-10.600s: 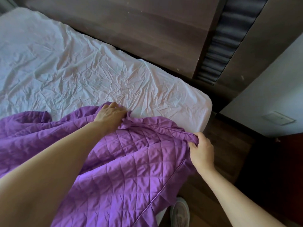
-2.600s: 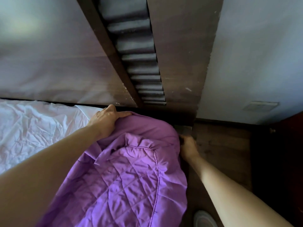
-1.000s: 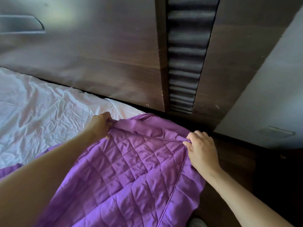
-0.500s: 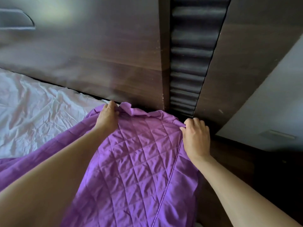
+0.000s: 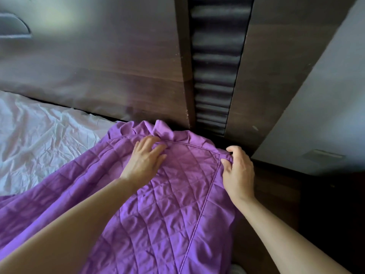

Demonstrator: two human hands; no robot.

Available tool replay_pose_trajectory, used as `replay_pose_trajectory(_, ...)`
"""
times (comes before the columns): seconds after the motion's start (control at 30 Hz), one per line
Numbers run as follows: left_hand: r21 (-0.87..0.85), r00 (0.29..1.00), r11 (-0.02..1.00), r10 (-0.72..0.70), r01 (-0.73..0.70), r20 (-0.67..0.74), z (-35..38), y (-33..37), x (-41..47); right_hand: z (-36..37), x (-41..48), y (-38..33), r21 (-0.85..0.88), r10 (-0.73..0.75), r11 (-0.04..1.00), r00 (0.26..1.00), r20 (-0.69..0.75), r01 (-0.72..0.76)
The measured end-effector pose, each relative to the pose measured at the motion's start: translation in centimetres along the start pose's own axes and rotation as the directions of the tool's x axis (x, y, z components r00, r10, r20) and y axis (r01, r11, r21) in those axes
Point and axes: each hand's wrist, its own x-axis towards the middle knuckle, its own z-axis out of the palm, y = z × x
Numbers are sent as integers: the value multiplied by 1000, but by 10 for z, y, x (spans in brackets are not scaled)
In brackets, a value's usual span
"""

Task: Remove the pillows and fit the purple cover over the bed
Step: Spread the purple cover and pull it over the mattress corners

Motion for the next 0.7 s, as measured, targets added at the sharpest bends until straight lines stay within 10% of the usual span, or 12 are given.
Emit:
replay_pose_trajectory(0.2,130,894,974,-223,187,388,3,3,28,6,5,6,92,170,979,980,107,-180)
replay_pose_trajectory(0.37,210,971,968,-173,137,163,-5,38,1,-17,-29,-2,-167,-80,983,997,-20,75)
replay_pose_trajectory(0.43,192,989,981,-60,34,132,0,62,-20,-20,-48,-3,-266,-237,930,967,92,253)
replay_pose_trajectory(0.57,154,850,973,-224,170,478,22,76,-39,-14,-62,11,-320,-91,906,865,494,278)
replay_pose_trajectory(0.7,101,823,967,-251,232,509,18,78,-35,-18,-63,9,-277,-44,933,840,541,228)
